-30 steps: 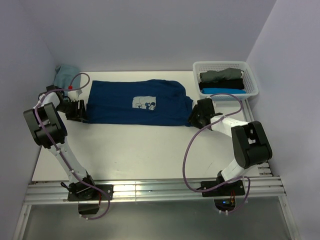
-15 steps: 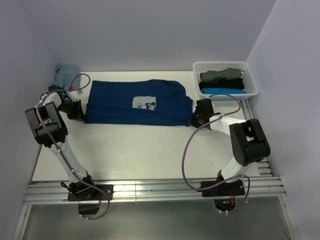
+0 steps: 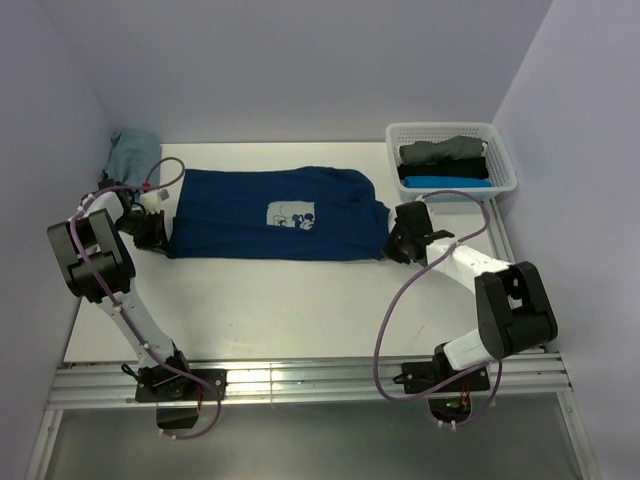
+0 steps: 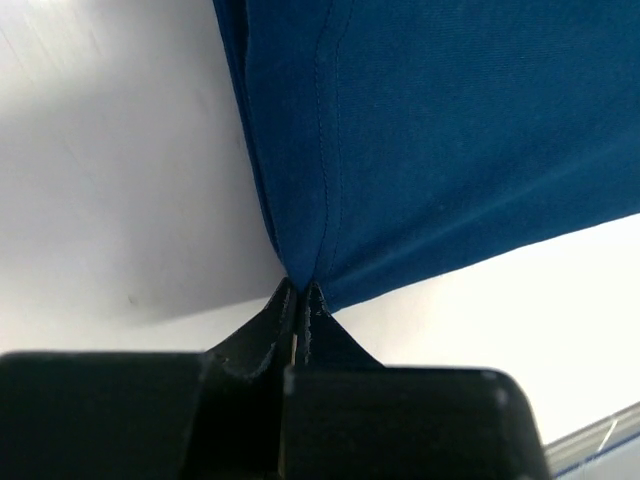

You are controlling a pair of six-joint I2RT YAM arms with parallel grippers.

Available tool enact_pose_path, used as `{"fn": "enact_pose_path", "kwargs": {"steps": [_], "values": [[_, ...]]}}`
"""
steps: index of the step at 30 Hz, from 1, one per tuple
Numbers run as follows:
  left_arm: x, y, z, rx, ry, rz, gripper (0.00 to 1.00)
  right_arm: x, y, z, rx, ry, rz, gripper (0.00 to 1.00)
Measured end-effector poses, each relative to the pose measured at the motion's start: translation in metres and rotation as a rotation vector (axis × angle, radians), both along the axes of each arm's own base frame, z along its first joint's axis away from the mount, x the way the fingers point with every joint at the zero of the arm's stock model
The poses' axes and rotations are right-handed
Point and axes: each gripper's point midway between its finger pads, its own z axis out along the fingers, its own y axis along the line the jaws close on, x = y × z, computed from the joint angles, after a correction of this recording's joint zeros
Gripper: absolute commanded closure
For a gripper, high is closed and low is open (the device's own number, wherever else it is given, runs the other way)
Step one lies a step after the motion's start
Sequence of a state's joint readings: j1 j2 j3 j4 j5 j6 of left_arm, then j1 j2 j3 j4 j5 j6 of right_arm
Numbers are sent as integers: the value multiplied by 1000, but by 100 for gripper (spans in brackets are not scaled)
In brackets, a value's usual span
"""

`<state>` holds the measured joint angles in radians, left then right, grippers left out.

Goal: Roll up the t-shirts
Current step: Fold the tshirt

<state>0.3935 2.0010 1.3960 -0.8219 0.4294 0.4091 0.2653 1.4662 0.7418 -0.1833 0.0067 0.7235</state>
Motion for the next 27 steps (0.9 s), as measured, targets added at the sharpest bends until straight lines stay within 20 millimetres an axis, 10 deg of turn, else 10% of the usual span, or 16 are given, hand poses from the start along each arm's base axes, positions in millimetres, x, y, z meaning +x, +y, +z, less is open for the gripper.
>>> {"fn": "enact_pose_path", "kwargs": {"steps": [18, 27], "values": [[-75, 9, -1, 29, 99, -53, 100, -87, 20, -13, -23, 117, 51, 82], [-86, 9, 5, 19, 120, -83, 40, -95, 15, -16, -44, 127, 27, 40]]}}
